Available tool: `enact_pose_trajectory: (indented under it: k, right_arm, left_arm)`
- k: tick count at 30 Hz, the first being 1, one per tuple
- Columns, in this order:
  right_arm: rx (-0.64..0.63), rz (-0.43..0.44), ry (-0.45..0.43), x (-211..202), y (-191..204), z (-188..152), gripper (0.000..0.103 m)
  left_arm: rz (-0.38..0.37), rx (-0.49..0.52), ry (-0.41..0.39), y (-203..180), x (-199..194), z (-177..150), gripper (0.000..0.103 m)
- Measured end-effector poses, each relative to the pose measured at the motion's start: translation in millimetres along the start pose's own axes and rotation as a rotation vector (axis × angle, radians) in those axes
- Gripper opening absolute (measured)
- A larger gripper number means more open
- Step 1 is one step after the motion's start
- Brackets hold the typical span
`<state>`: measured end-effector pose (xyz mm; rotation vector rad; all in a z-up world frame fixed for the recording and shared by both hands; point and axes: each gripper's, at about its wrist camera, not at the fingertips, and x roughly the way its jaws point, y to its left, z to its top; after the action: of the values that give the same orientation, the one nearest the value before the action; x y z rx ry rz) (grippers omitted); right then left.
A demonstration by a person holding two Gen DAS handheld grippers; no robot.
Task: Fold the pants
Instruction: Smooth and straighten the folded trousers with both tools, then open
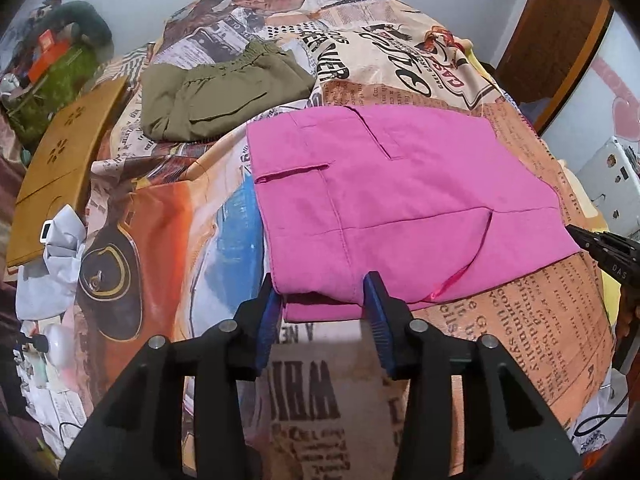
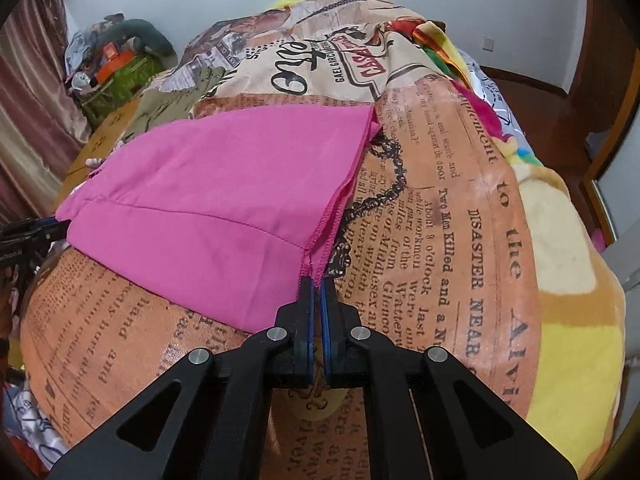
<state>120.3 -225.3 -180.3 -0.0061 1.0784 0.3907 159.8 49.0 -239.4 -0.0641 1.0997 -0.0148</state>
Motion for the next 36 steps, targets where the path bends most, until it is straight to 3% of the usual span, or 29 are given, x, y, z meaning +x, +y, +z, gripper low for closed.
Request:
enact_pose_trajectory:
  k: [8,13,16,19,22,28,33,36]
  right_arm:
    - [-0.051,-0.043,-0.109,-40,14,26,0.006]
    - [-0.132,0.011,-0.178,-55,47,38,0.032]
    - [-0.173,0.060,-0.185,-52,68,43,0.035]
    - [-0.181,0.111,-0.184,-44,84,47,0.046]
    - [-0.173,0.177,-0.159,-30,94,51,0.049]
    - [-0.141,0.208,-0.039,10,104,53,0.056]
    - [-0.130,0.190,0.056,30,103,47,0.056]
    - [-0.135,0.176,0.062,34,101,43,0.058]
  left_arm:
    - [0.065,0.020,-0.086,1,-29,11,0.056]
    - [0.051,0.018,-0.158,-4,-50,23,0.065]
    - [0.045,0.036,-0.184,-11,-56,28,0.067]
    - [0.030,0.057,-0.198,-21,-56,35,0.072]
    - [0.016,0.080,-0.190,-31,-51,37,0.074]
    - [0.018,0.126,-0.132,-48,-25,37,0.076]
    - [0.018,0.150,-0.056,-52,1,32,0.076]
    - [0.040,0.153,-0.042,-50,14,27,0.077]
